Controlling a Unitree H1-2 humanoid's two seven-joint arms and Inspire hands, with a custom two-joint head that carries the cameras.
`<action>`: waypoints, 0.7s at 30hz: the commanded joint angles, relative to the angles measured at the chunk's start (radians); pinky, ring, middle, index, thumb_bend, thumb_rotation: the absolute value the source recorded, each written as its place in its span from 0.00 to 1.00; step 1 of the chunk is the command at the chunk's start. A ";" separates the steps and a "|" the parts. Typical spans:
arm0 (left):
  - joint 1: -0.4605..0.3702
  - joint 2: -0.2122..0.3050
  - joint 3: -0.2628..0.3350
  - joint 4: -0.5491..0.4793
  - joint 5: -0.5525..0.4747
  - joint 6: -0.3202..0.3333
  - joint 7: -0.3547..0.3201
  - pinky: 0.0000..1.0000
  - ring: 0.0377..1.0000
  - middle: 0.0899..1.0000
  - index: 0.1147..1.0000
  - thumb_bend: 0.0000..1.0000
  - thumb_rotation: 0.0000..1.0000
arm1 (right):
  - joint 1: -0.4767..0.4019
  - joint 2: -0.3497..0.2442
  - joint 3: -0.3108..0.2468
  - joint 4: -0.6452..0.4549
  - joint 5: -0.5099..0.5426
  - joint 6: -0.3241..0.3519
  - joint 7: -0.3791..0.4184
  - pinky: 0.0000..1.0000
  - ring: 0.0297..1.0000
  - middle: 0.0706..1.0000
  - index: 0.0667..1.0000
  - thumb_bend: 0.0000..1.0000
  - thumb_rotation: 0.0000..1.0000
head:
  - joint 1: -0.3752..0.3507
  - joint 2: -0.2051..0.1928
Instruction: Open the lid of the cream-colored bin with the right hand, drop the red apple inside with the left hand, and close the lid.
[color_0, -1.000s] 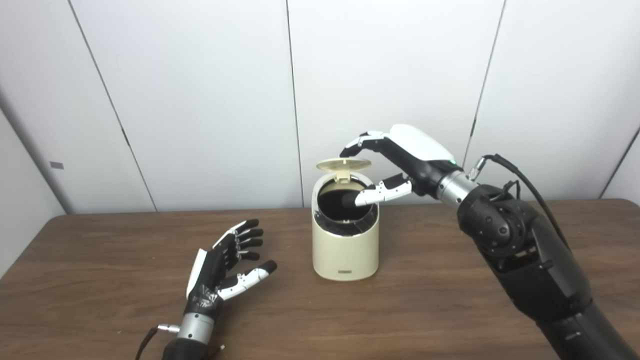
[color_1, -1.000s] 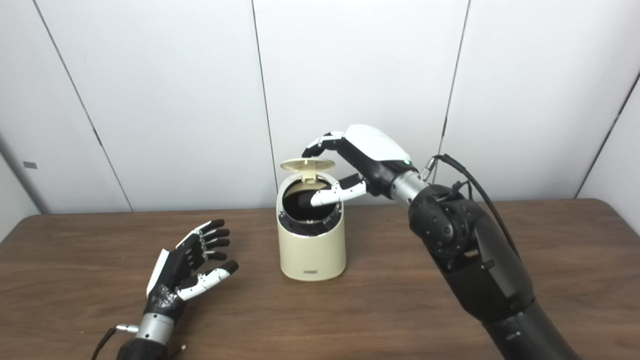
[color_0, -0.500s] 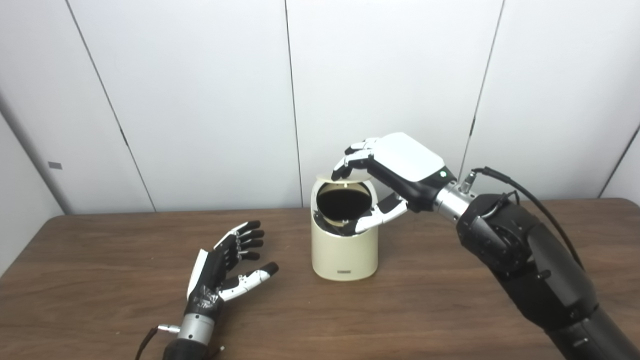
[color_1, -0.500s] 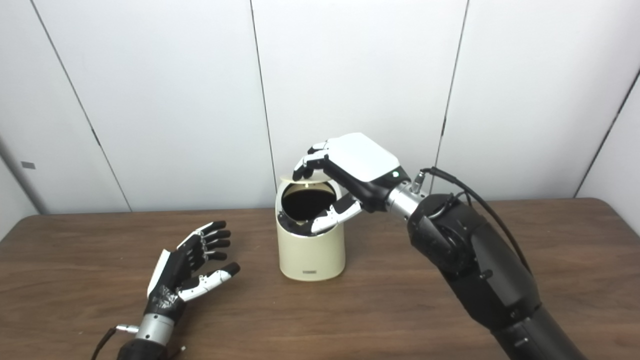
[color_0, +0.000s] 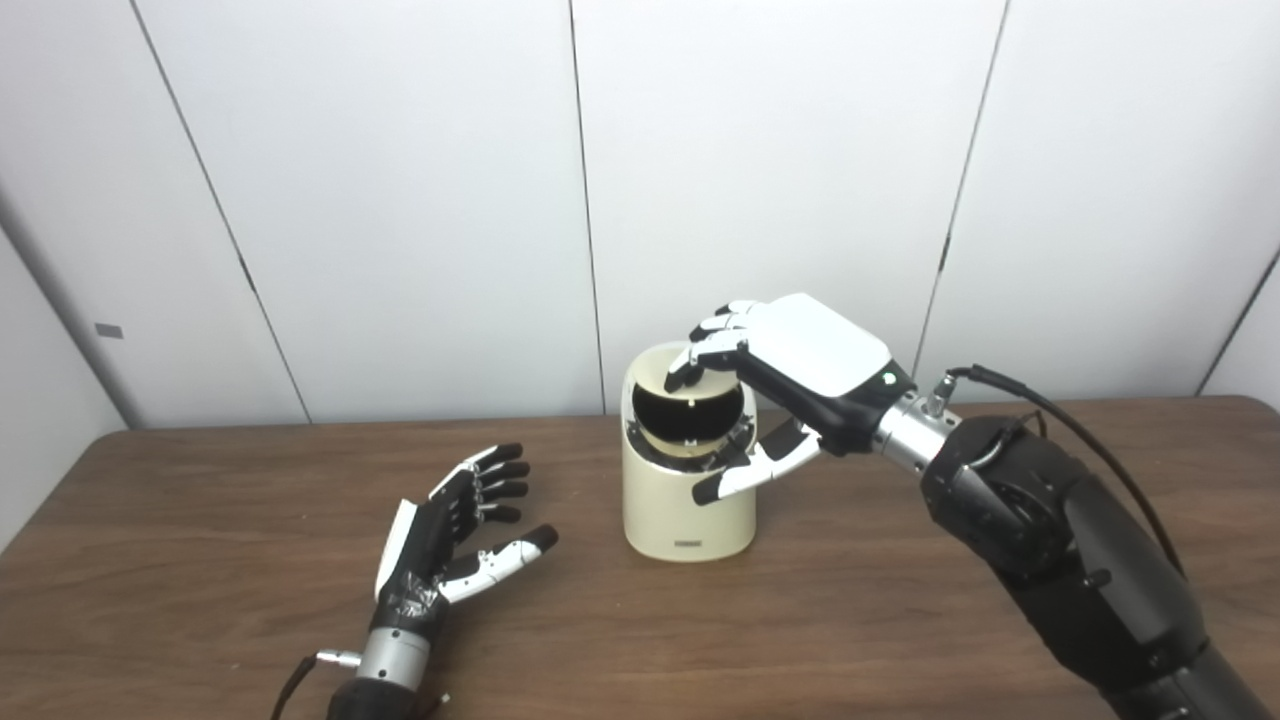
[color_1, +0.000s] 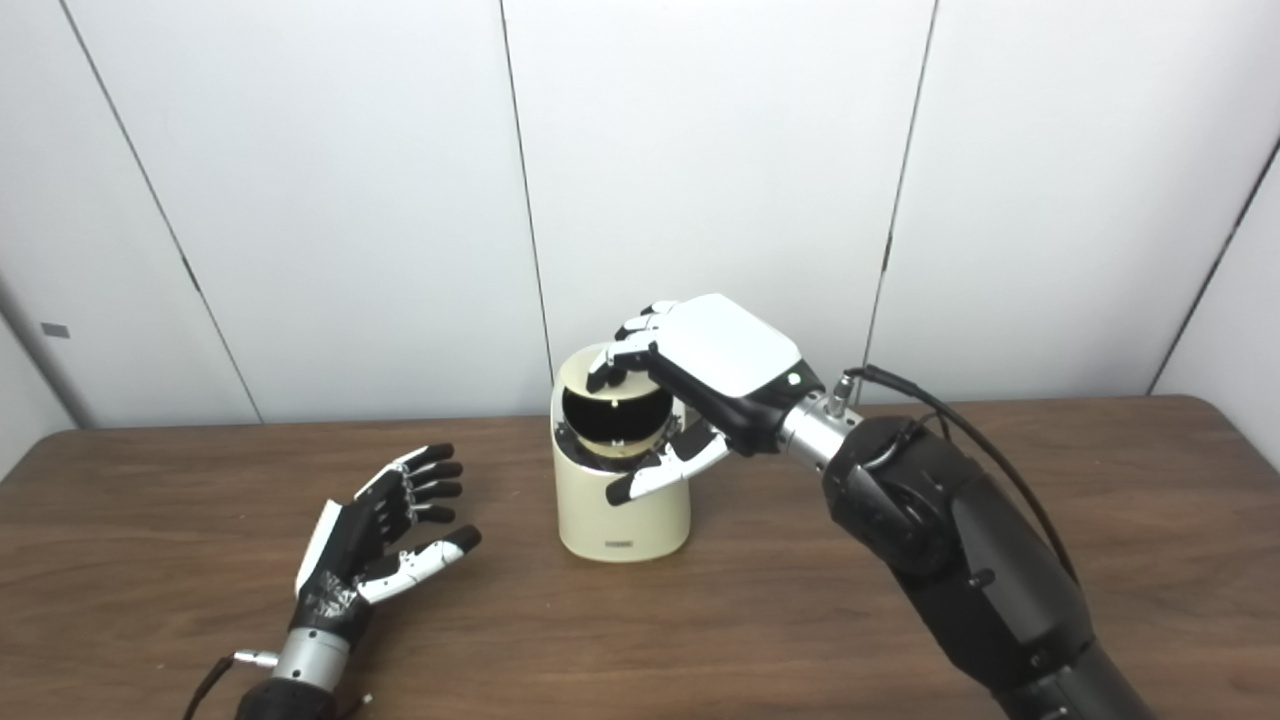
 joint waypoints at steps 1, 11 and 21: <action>0.030 -0.025 -0.006 0.025 -0.006 -0.001 0.006 0.66 0.73 0.75 0.80 0.81 0.24 | -0.036 -0.011 -0.021 -0.019 0.000 -0.006 -0.012 0.87 0.83 0.66 0.66 0.67 0.59 | 0.000 0.003; 0.032 -0.023 -0.004 0.018 0.001 0.003 0.009 0.66 0.73 0.74 0.80 0.81 0.23 | -0.017 -0.011 -0.017 -0.010 -0.002 -0.007 -0.006 0.89 0.83 0.67 0.67 0.66 0.55 | 0.002 0.011; 0.038 -0.028 -0.006 0.001 0.004 0.014 0.012 0.65 0.73 0.75 0.79 0.80 0.23 | -0.004 -0.014 -0.005 0.003 -0.021 -0.040 -0.014 0.89 0.83 0.66 0.67 0.67 0.59 | 0.003 0.024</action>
